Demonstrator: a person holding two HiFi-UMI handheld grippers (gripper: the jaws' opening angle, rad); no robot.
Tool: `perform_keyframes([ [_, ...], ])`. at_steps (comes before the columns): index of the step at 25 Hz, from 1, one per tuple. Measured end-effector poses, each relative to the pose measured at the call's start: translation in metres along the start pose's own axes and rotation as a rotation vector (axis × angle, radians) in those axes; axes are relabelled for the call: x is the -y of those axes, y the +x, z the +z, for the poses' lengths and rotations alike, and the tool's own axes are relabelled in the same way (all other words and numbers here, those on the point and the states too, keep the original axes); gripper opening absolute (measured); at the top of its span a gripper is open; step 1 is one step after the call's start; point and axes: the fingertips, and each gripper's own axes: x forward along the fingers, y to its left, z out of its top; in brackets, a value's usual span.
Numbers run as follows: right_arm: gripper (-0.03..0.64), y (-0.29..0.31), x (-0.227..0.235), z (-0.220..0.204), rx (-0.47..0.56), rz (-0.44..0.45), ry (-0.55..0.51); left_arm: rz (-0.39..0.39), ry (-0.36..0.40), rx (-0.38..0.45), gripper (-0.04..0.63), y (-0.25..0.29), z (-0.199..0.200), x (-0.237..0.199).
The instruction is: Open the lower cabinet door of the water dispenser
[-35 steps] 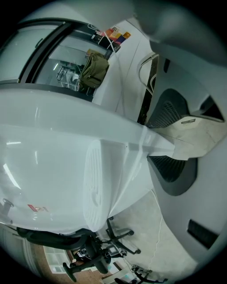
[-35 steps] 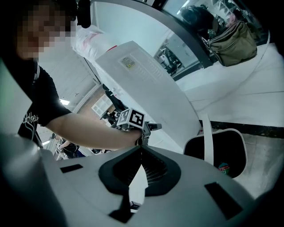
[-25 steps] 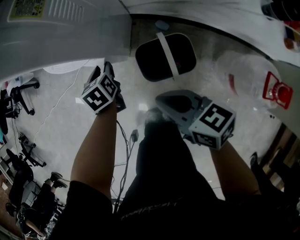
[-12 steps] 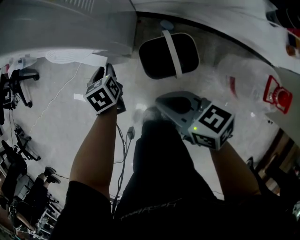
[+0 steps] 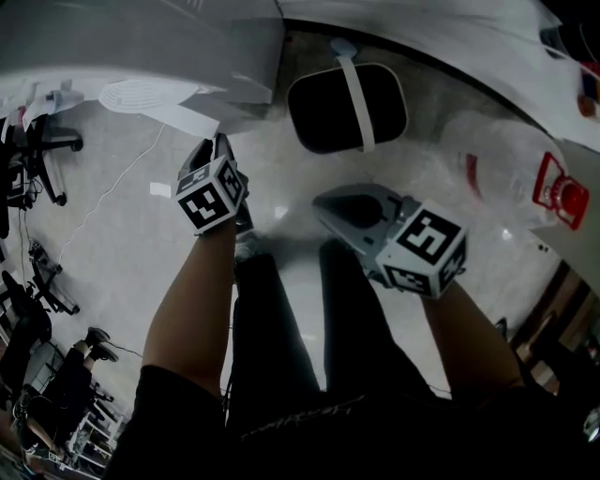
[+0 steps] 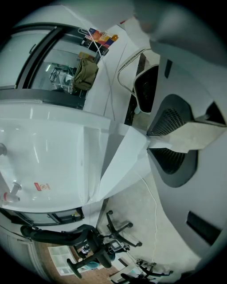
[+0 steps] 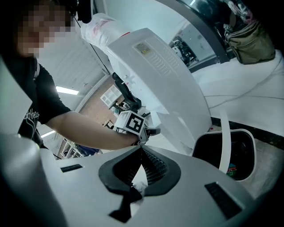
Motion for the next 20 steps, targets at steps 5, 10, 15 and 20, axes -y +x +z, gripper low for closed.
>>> perform_keyframes([
  [5, 0.015, 0.008, -0.008, -0.008, -0.013, -0.005, -0.023, -0.021, -0.002, -0.001, 0.083, -0.008, -0.009, -0.011],
  [10, 0.014, 0.024, -0.022, -0.015, -0.02, -0.024, -0.004, -0.061, 0.037, -0.007, 0.081, -0.014, -0.019, -0.022],
  [15, 0.014, 0.04, -0.044, -0.017, -0.046, -0.021, -0.019, -0.091, 0.093, -0.033, 0.081, -0.021, -0.029, -0.037],
  [20, 0.014, 0.051, -0.059, -0.015, -0.039, -0.025, -0.02, -0.096, 0.168, -0.037, 0.081, -0.027, -0.037, -0.052],
])
